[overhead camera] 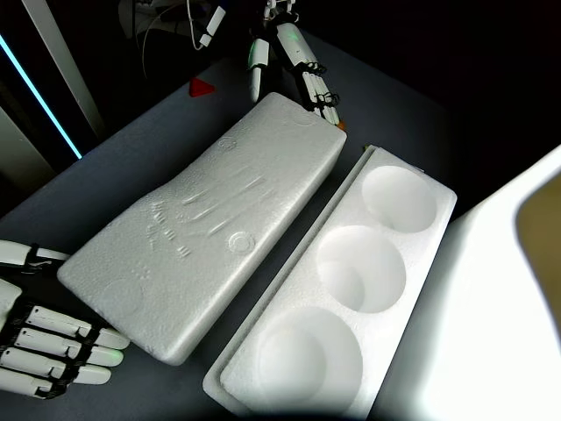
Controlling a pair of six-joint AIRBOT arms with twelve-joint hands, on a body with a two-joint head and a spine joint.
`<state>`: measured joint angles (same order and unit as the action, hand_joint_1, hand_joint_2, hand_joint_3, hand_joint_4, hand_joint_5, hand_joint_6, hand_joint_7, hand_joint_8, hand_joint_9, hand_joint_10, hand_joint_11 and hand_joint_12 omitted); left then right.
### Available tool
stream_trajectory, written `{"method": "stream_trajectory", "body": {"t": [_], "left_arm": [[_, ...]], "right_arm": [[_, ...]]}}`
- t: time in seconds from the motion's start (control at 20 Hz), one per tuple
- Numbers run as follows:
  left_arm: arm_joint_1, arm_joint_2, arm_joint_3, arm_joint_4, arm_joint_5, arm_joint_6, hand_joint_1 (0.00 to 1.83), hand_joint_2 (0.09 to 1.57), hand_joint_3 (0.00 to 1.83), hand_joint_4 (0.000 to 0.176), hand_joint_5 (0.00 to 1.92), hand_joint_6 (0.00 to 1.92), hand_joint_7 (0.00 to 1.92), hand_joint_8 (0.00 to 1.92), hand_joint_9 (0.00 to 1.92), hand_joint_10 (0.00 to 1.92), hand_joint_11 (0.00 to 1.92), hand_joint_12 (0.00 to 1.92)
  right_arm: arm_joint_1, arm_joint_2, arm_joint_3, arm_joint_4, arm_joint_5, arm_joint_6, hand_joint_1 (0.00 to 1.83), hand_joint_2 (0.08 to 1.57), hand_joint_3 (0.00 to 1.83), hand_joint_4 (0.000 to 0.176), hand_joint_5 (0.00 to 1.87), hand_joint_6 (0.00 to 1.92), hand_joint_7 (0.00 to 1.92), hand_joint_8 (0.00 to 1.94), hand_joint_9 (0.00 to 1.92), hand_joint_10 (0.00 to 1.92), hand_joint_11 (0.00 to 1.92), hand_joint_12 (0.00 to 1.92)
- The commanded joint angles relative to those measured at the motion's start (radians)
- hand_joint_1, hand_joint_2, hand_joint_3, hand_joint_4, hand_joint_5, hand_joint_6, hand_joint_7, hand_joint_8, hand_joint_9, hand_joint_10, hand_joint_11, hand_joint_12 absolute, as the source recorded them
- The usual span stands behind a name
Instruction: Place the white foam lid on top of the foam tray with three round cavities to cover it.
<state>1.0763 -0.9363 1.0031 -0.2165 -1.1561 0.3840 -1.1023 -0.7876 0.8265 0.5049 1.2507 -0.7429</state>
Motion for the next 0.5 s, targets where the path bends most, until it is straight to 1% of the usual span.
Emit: {"method": "stream_trajectory", "body": {"t": [0.0,0.05,0.1,0.15,0.2,0.25,0.3,0.4,0.45], "left_arm": [[-0.011,0.006,-0.012,0.075,-0.16,-0.015,0.43,1.17,0.01,0.0,0.24,0.01,0.0,0.0,0.0,0.0,0.0,0.0],[-0.013,0.011,-0.017,0.08,-0.17,-0.015,0.46,1.17,0.01,0.0,0.24,0.01,0.0,0.0,0.0,0.0,0.0,0.0],[-0.018,0.019,-0.021,0.086,-0.184,-0.015,0.49,1.17,0.01,0.0,0.24,0.01,0.0,0.0,0.0,0.0,0.0,0.0],[-0.022,0.026,-0.025,0.092,-0.195,-0.015,0.5,1.17,0.0,0.0,0.25,0.01,0.0,0.0,0.0,0.0,0.0,0.0],[-0.031,0.034,-0.026,0.1,-0.207,-0.015,0.47,1.18,0.01,0.0,0.26,0.01,0.0,0.0,0.0,0.0,0.0,0.0],[-0.044,0.038,-0.026,0.107,-0.211,-0.015,0.45,1.18,0.01,0.0,0.26,0.01,0.0,0.0,0.0,0.0,0.0,0.0],[-0.062,0.041,-0.024,0.118,-0.214,-0.015,0.47,1.17,0.0,0.0,0.27,0.02,0.0,0.0,0.0,0.0,0.0,0.0],[-0.096,0.04,-0.014,0.129,-0.206,-0.014,0.52,1.17,0.0,0.0,0.27,0.01,0.0,0.0,0.0,0.0,0.0,0.0],[-0.12,0.033,-0.001,0.133,-0.193,-0.013,0.54,1.17,0.0,0.0,0.27,0.01,0.0,0.0,0.0,0.0,0.0,0.0]], "right_arm": [[-0.001,0.016,-0.015,-0.077,0.184,0.016,0.43,1.22,0.0,0.0,0.15,0.04,0.01,0.0,0.0,0.03,0.0,1.01],[-0.003,0.027,-0.022,-0.083,0.197,0.016,0.45,1.22,0.0,0.0,0.16,0.03,0.0,0.0,0.0,0.01,0.0,0.6],[-0.003,0.038,-0.029,-0.094,0.211,0.016,0.46,1.22,0.0,0.0,0.15,0.02,0.0,0.0,0.0,0.0,0.0,0.26],[-0.003,0.045,-0.032,-0.103,0.221,0.016,0.47,1.22,0.0,0.0,0.15,0.02,0.0,0.0,0.0,0.0,0.0,0.13],[0.001,0.051,-0.032,-0.111,0.229,0.016,0.49,1.24,0.0,0.0,0.15,0.02,0.05,0.02,0.05,0.02,0.0,0.59],[0.008,0.057,-0.032,-0.116,0.234,0.013,0.52,1.23,0.0,0.0,0.17,0.03,0.09,0.02,0.08,0.04,0.0,0.85],[0.013,0.061,-0.03,-0.121,0.241,0.007,0.52,1.23,0.0,0.0,0.18,0.03,0.1,0.02,0.08,0.04,0.0,0.94],[0.025,0.063,-0.02,-0.122,0.247,0.007,0.49,1.22,0.0,0.0,0.19,0.04,0.13,0.01,0.1,0.07,0.0,1.18],[0.038,0.063,-0.008,-0.123,0.245,0.007,0.48,1.22,0.0,0.0,0.18,0.04,0.12,0.01,0.08,0.06,0.0,1.2]]}}
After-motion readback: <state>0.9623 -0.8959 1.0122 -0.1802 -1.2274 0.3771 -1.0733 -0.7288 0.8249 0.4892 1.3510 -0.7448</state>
